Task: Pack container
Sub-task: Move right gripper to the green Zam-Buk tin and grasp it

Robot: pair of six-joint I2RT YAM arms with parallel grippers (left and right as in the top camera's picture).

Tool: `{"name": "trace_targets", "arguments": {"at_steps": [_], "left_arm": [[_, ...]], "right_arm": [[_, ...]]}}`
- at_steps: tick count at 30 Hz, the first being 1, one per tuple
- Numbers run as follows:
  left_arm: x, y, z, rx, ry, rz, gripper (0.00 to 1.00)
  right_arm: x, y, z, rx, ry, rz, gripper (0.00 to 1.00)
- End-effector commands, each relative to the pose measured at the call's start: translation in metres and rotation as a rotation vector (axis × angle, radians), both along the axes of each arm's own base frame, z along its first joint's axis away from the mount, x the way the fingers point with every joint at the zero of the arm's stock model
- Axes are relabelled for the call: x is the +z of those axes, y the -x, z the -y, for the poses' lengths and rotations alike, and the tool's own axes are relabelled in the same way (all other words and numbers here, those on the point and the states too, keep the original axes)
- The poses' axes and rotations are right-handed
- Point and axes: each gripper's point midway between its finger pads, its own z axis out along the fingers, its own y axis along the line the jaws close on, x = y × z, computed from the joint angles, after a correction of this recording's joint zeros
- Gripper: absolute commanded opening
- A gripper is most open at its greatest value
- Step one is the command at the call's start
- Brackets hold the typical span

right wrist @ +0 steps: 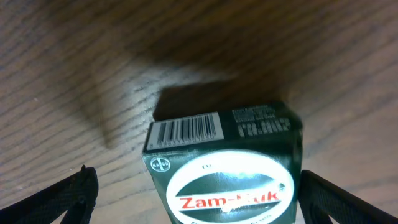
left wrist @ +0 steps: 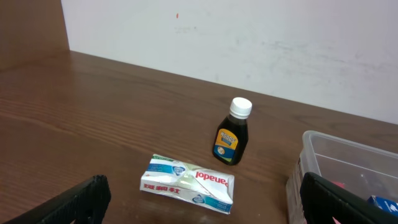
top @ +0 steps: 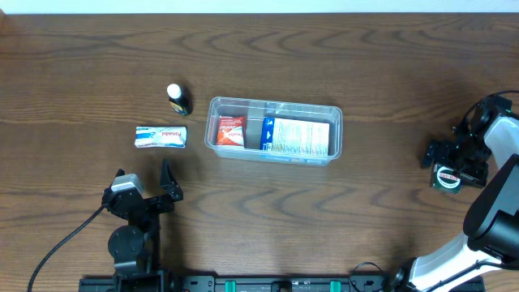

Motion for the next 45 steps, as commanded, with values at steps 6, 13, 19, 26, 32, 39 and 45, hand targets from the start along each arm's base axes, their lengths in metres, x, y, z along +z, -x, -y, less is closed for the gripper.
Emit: {"name": "trace_targets", "arguments": {"at_steps": [6,13,19,26,32,39,45], "left_arm": [[-0.017,0.001,-0.003,0.014,-0.013,-0.051,0.98],[-0.017,0.001,-0.003,0.014,-0.013,-0.051,0.98],[-0.017,0.001,-0.003,0.014,-0.013,-0.051,0.98],[-0.017,0.001,-0.003,0.014,-0.013,-0.051,0.98],[-0.017,0.001,-0.003,0.014,-0.013,-0.051,0.98],[-0.017,0.001,-0.003,0.014,-0.013,-0.051,0.98],[-0.017,0.001,-0.003,0.014,-0.013,-0.051,0.98]], "right_arm": [[-0.005,-0.019,-0.039,0.156,-0.202,0.121,0.93],[-0.005,-0.025,-0.048,0.189,-0.203,0.130,0.86],[-0.005,-0.039,-0.056,0.287,-0.183,0.170,0.83],[-0.007,-0.053,-0.048,0.470,-0.060,0.181,0.82],[-0.007,-0.049,-0.040,0.462,-0.008,0.143,0.85],[-0.008,-0.034,-0.046,0.420,-0.042,0.086,0.85],[-0.008,-0.017,-0.041,0.437,-0.026,0.008,0.89]]}}
